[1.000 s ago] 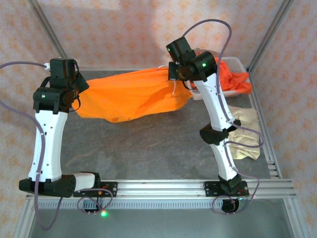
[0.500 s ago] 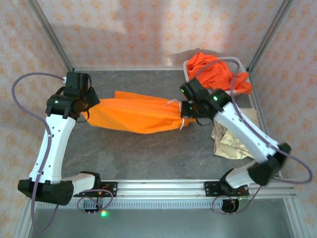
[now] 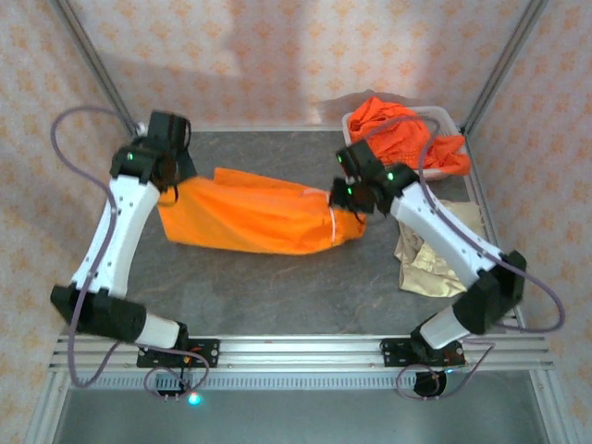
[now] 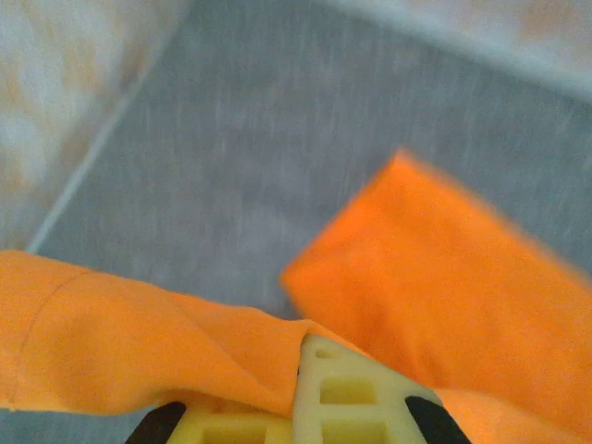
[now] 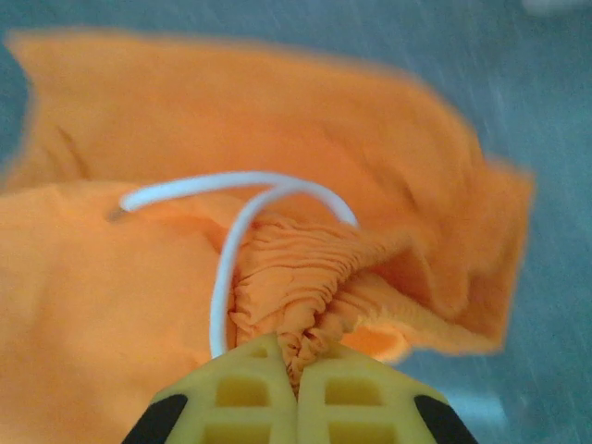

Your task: Fold and stack the shorts

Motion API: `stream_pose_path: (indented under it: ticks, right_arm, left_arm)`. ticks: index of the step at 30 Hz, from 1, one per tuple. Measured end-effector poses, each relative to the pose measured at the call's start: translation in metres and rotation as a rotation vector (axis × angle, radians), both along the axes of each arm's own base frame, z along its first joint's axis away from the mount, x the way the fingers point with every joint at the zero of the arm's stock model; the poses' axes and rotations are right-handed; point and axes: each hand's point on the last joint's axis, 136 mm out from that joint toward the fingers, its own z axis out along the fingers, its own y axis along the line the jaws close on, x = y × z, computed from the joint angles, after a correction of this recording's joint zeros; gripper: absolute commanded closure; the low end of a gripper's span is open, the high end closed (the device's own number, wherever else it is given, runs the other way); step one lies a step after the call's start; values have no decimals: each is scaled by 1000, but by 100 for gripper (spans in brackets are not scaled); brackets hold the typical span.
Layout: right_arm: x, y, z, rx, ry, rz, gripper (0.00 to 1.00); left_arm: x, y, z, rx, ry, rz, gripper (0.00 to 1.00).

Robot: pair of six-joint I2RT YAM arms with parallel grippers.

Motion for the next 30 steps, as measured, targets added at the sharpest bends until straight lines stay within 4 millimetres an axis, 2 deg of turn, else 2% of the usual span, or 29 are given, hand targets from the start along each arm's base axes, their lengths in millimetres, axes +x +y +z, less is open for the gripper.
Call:
stream_pose_path:
  ticks: [2,5,7,8,10,11,13,14,15,18,20,22,25,27,30]
  right_arm:
    - [44,19,46,14,-105,22,100]
    - [102,43,106,55,-264,39,100]
    - [130,56,134,119,-362,54,100]
    - [141,58,140,155,-394,54,100]
    - [146,48,139,164,-382,44,100]
    - [146,40,146,166,-394,36,100]
    - [144,33,168,177,-451,42,100]
    - [141,30,183,187,-497,47,100]
    - [137,28,193,192,-519,53,100]
    - [118,24,227,222,-595,90,100]
    - [108,24,249,254,-656,111,100]
    - [102,27,261,280,-685,136,100]
    - [97,34,257,284,-670,180,100]
    - [95,37,242,262,-623,202,100]
    - [90,39,203,178,-504,223,100]
  left_arm:
    - [39,15,48,8,-116,44,100]
    - [81,37,118,13,-312,107,100]
    - [94,51,154,4,-456,150,100]
    - [94,57,163,-6,-495,172,100]
    - [87,67,165,-25,-507,209,100]
    - [81,71,164,-36,-504,224,100]
    - [70,70,164,-54,-504,227,100]
    - [64,68,172,-57,-525,226,100]
    - [60,67,183,-58,-558,222,100]
    - [41,63,234,-44,-712,195,100]
    - [21,59,269,-21,-812,169,100]
    - [-1,56,290,4,-871,149,100]
    - [-32,53,297,26,-887,133,100]
    - [-46,51,281,34,-856,127,100]
    - [-57,48,235,45,-775,119,100]
